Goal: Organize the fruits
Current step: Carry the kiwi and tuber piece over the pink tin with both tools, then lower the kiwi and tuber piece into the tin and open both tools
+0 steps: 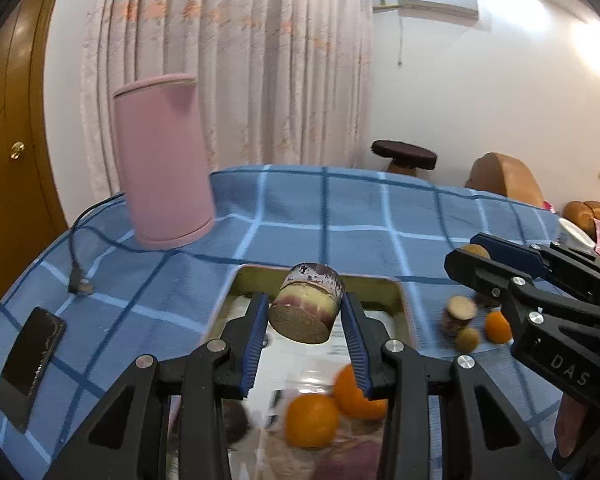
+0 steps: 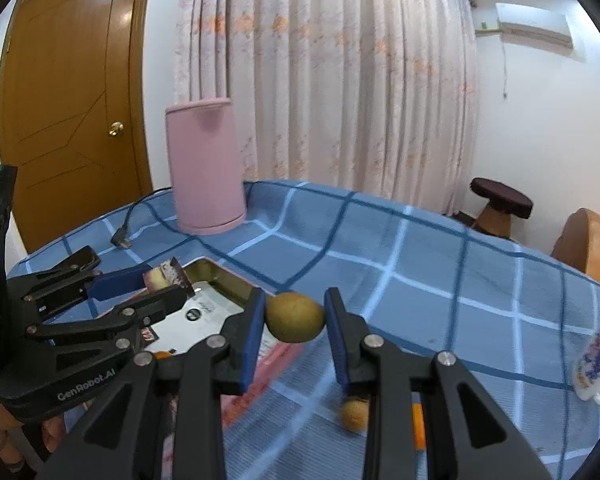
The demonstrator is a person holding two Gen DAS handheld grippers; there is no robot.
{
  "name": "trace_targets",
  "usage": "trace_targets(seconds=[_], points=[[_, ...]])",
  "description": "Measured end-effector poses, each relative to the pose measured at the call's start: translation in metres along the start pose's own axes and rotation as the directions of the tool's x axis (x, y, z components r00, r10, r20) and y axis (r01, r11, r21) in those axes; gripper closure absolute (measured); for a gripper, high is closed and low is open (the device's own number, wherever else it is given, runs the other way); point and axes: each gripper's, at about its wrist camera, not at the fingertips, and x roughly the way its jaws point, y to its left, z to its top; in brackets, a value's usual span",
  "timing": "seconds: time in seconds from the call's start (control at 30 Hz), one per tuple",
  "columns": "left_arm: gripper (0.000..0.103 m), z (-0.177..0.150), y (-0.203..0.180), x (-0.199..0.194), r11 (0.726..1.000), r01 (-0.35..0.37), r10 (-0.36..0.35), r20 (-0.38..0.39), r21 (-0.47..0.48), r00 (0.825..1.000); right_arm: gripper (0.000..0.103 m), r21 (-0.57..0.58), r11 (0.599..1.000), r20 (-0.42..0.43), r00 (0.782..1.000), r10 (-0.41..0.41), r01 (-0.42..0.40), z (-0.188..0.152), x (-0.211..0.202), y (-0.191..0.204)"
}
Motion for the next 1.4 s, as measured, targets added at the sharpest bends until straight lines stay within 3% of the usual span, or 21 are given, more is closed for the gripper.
trace_targets(seconds=[0.27,0.83,0.93,1.0,1.1,1.13,1.27,1.4], points=[[0.063,-0.005,0.026,0.013,1.0,-0.015,0.013,-0.049,-0.025,0.999,0.07,-0.003,0.999,-0.06,0.997,0.047,-0.047,-0.002,0.031,0.02],[0.063,-0.014,0.032,0.031,0.999,-0.032,0.031,-0.135,-0.006,0.99,0.069,0.016,0.995,-0.184,0.978,0.098,-0.097,-0.018,0.072,0.033],[0.063,-0.015,0.03,0.029,0.999,-0.044,0.045,-0.14,0.006,0.989,0.061,0.035,0.994,-0.17,0.98,0.108,-0.103,-0.018,0.069,0.028],[0.062,-0.014,0.031,0.024,0.999,-0.047,0.045,-0.136,-0.008,0.99,0.046,0.046,0.993,-0.146,0.983,0.111,-0.106,-0.016,0.061,0.025],[0.048,-0.01,0.028,0.016,0.999,-0.048,0.046,-0.108,-0.02,0.993,0.037,0.065,0.993,-0.094,0.99,0.108,-0.102,-0.013,0.04,0.014],[0.043,-0.008,0.025,0.011,0.999,-0.041,0.039,-0.092,-0.022,0.995,0.037,0.072,0.993,-0.079,0.992,0.1,-0.094,-0.013,0.031,0.007],[0.042,-0.003,0.005,0.0,1.0,-0.004,0.004,-0.058,-0.005,0.998,0.033,0.081,0.997,-0.046,0.999,0.017,-0.013,-0.018,0.001,-0.022],[0.042,-0.002,-0.019,-0.003,0.999,0.043,-0.043,-0.046,0.017,0.998,0.032,0.107,0.984,-0.057,0.989,-0.137,0.142,-0.034,-0.026,-0.061]])
